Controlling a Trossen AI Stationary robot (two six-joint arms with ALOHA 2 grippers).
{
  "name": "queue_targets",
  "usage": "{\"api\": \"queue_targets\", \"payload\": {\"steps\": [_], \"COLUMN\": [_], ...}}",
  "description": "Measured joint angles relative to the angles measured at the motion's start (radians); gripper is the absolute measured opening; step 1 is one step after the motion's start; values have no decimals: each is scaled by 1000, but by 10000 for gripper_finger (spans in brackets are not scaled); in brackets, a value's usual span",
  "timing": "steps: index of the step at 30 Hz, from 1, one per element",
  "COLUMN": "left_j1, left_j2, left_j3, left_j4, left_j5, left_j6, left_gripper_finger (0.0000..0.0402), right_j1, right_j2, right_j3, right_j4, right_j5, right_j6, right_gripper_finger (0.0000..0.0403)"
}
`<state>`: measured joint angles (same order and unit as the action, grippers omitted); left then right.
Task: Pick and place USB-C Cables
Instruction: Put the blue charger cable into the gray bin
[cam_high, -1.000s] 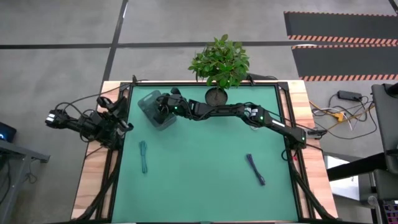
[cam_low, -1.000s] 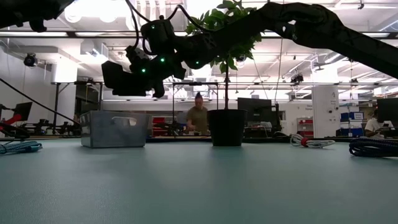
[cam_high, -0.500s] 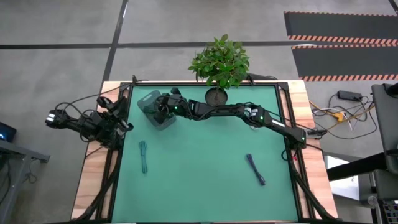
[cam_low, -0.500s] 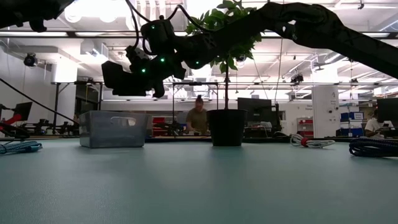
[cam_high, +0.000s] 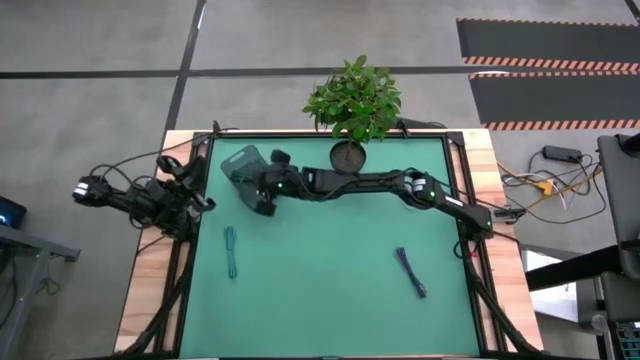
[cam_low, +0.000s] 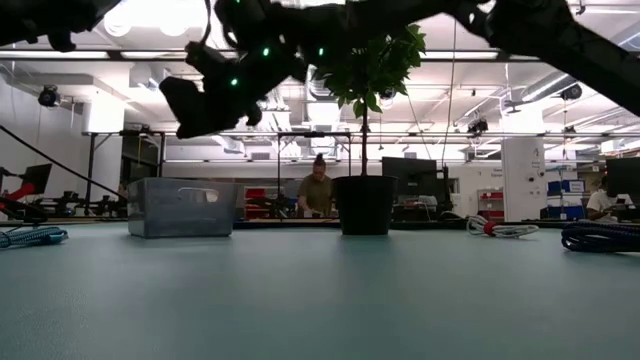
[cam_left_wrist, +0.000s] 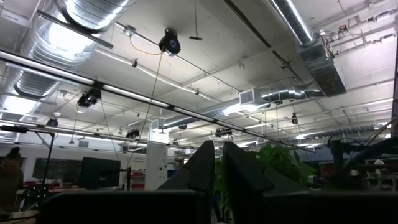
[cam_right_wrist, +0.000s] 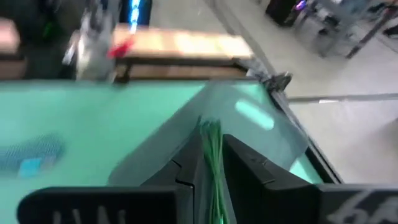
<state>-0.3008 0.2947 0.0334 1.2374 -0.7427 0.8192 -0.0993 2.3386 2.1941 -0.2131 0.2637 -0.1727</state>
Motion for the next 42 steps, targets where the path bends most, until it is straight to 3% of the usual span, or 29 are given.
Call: {"api": "queue_targets", "payload": {"steps": [8, 16, 19, 29, 36, 42], "left_j1": [0, 0, 0, 0, 0, -1], "left_j2": [5, 23, 40, 123, 214, 300], "left_j3": [-1, -4, -4, -6, -6, -8], "left_j4": [-27, -53, -52, -70, -71, -105], "left_j5": [-9, -60, -60, -56, -56, -55], "left_j6": [-2, -42, -135, -299, -398, -612], "left_gripper_finger": [19, 19, 19, 19, 19, 19], "right_j1": [83, 152, 169, 202, 202, 202], "right_j2": [-107, -237, -306, -627, -856, -1045], "right_j3": [0, -116, -241, -816, -1145, -1403], "right_j4": [-362, -406, -346, 135, 396, 663], "right_j5": [-2, -5, -8, -6, -2, -4], "right_j6": [-59, -67, -45, -20, -21, -57], "right_gripper_finger": [43, 43, 43, 43, 43, 43]}}
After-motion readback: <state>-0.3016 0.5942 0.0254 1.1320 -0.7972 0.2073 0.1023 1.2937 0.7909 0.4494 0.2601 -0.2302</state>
